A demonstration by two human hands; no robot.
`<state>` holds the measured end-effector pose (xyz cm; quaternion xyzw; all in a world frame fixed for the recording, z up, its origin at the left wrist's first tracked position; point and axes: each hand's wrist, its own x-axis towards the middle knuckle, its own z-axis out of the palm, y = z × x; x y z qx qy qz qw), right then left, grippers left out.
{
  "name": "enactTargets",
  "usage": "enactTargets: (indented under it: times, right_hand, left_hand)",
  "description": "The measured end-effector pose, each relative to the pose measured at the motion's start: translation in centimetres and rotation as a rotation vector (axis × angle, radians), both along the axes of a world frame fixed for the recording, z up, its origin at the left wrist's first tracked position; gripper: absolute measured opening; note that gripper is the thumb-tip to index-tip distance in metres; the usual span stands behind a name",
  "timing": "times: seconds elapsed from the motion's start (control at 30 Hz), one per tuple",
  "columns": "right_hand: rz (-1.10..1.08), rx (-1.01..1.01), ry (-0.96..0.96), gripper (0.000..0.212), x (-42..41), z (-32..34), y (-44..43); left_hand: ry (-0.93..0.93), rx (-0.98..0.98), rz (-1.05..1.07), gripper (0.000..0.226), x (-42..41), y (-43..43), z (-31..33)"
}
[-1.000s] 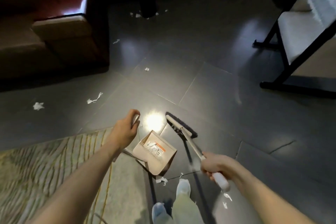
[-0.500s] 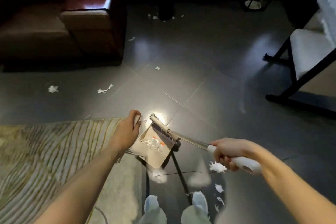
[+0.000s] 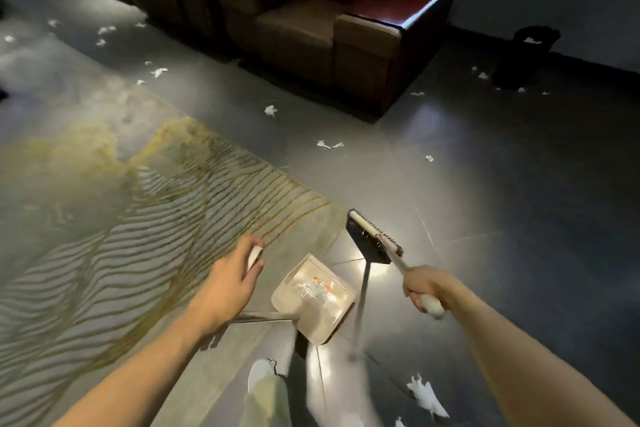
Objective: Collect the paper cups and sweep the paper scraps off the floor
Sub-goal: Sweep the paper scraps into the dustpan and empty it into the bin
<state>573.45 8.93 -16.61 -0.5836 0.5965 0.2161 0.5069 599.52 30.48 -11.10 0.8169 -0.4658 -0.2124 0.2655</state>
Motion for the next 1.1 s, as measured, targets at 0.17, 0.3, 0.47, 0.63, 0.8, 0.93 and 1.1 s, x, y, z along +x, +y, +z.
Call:
enactTargets:
  times: [0.17,0.3,0.47,0.63,0.8,0.93,1.1]
  right_hand:
    - [0.274,0.048,0.098,0.014,0.6,-0.8,4.6]
    - [0.323,0.066,0.071,0.046,-1.3,-0.8,9.3]
    - [0.404,0.124,0.161,0.048,-5.4,0.8,18.2]
    - [0.631,0.100,0.223,0.046,-11.5,1.9,29.9]
    - [0.597,0.144,0.241,0.052,-17.4,4.7,36.6]
    - [0.399,0.271,0.250,0.053,-21.4,7.3,36.4]
    - [0.268,0.281,0.193,0.051,-25.0,8.5,36.0]
  left_hand:
    - [0.012,0.070,0.136,0.021,-2.4,9.2,0.7]
    - [0.048,0.109,0.199,0.017,-4.7,15.5,0.5]
    - [0.072,0.145,0.185,0.017,-9.1,24.8,-0.3]
    - [0.063,0.134,0.189,0.014,-14.0,34.0,-1.6]
    - [0.085,0.148,0.207,0.009,-18.8,39.8,-2.5]
    - [0.073,0.183,0.168,0.010,-21.5,42.5,-2.4]
    - [0.050,0.213,0.147,0.013,-24.3,44.5,-2.5]
